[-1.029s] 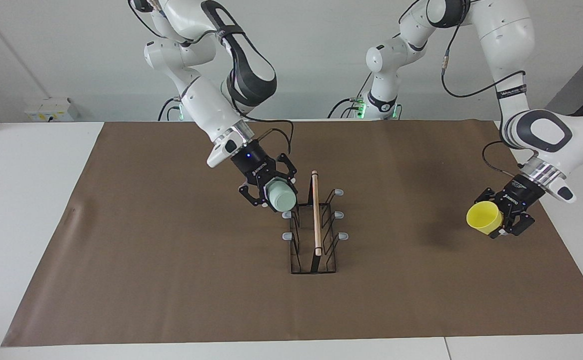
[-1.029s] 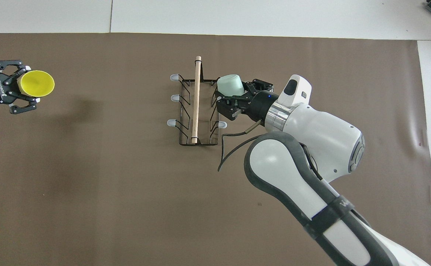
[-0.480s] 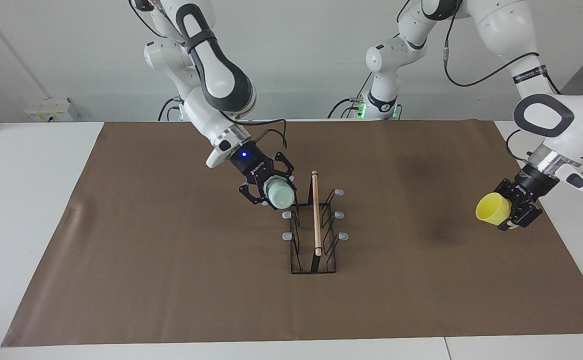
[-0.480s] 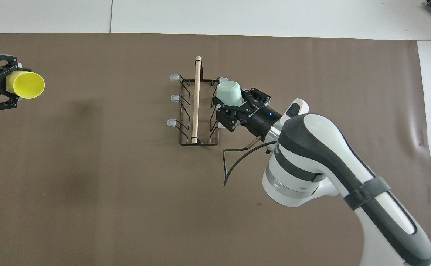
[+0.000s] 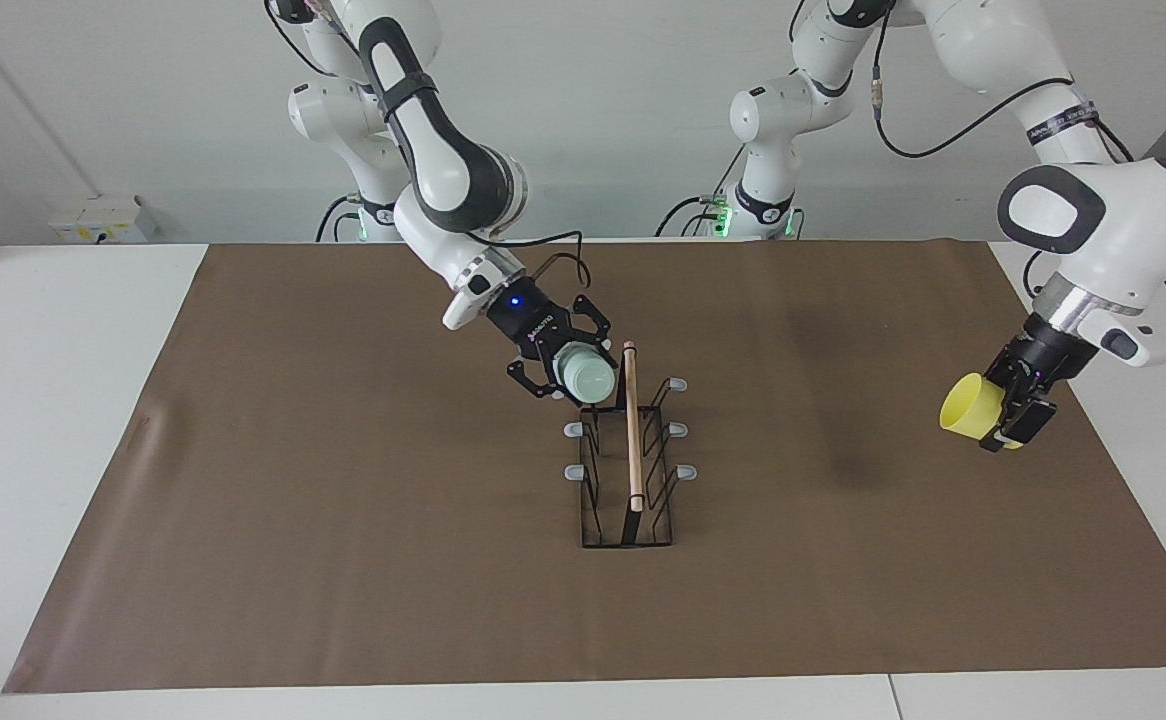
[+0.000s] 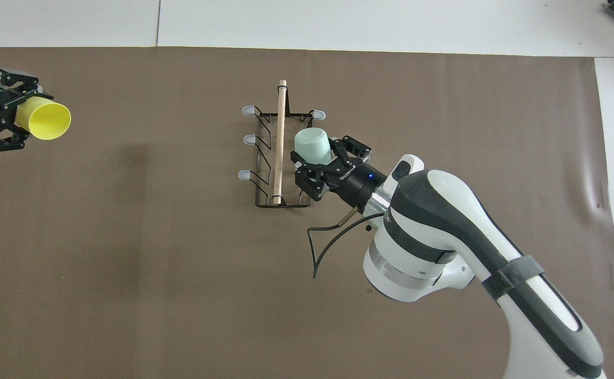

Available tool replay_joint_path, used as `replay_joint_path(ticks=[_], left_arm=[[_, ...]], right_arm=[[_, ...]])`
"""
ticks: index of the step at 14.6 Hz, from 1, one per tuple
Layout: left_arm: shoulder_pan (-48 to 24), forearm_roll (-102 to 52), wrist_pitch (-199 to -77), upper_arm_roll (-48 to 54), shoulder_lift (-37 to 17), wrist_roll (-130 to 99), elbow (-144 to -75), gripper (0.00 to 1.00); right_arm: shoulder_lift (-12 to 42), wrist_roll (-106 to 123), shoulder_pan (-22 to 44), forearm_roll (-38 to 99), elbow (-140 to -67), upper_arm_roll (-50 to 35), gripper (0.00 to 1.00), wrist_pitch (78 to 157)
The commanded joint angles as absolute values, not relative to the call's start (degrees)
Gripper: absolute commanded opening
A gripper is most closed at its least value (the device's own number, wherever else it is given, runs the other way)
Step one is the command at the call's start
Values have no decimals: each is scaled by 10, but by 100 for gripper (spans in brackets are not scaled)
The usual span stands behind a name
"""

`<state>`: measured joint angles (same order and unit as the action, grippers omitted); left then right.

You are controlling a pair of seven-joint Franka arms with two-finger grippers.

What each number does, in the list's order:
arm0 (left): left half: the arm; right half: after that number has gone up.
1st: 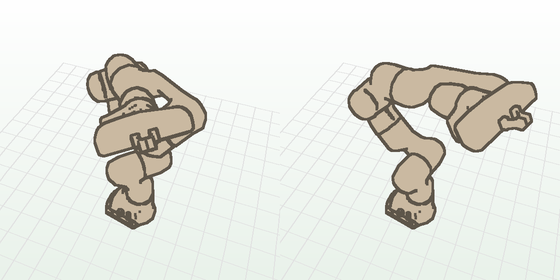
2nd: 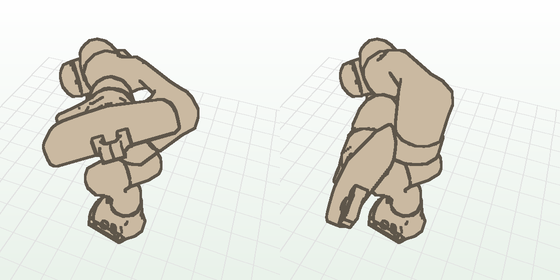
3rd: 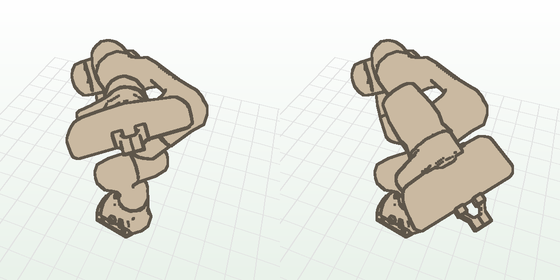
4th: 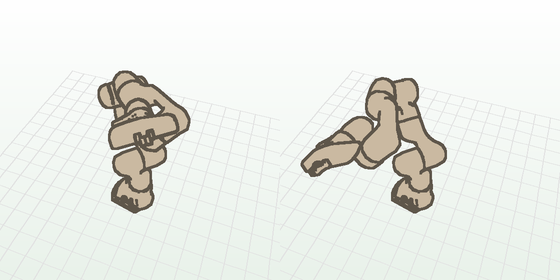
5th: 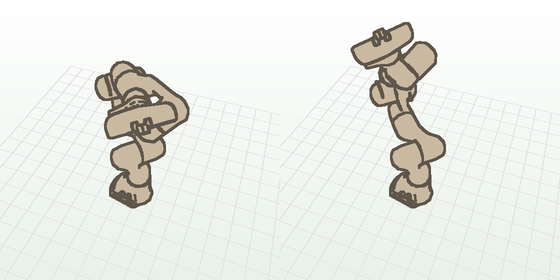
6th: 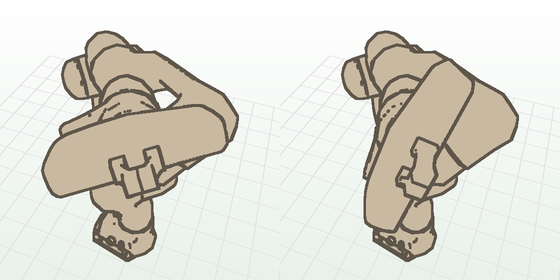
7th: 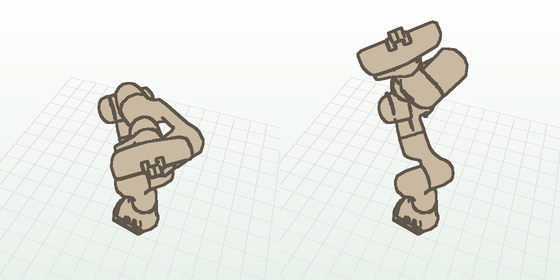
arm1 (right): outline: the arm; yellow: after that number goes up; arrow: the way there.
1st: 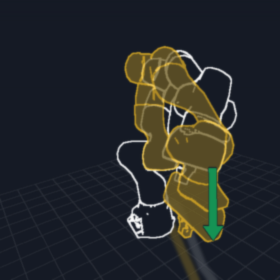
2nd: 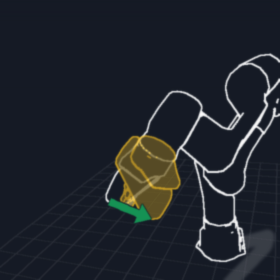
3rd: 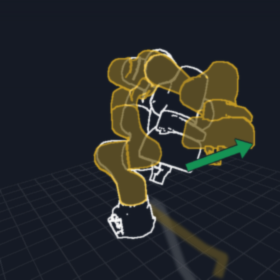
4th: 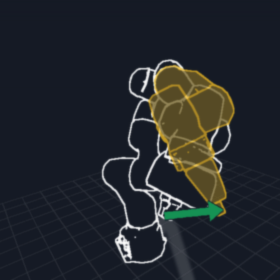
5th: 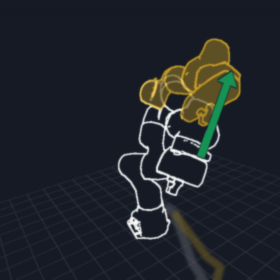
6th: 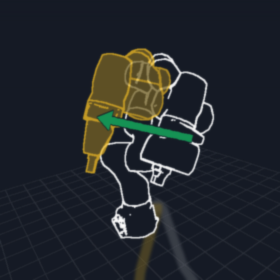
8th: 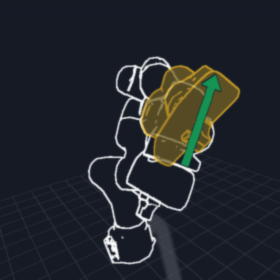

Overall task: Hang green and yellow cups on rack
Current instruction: 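Carry the green cup with the right gripper onto the rack's nearer peg, then open the right gripper and withdraw it while the left gripper carries the yellow cup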

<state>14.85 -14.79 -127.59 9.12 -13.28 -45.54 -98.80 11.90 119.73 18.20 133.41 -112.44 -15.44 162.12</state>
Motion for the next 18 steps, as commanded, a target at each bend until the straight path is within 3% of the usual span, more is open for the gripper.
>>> replay_joint_path(ticks=[1, 11, 12, 13, 18], left_arm=[[120, -86, -1273, 83, -120, -507, -996, 0], [31, 107, -1238, 84, -106, -631, -995, 0], [19, 127, -1221, 83, -104, -645, -994, 0], [5, 152, -1208, 83, -98, -663, -993, 0], [-82, 263, -1113, 83, -90, -770, -976, 0]], right_arm=[[114, 1295, 178, 1418, -1158, -155, 0, 1601], [109, 1361, 174, 1467, -1232, -155, 0, 1549], [111, 1361, 178, 1472, -1231, -155, 38, 1555], [112, 1361, 177, 1473, -1231, -155, 99, 1561], [116, 1357, 179, 1472, -1222, -155, 100, 1600]])
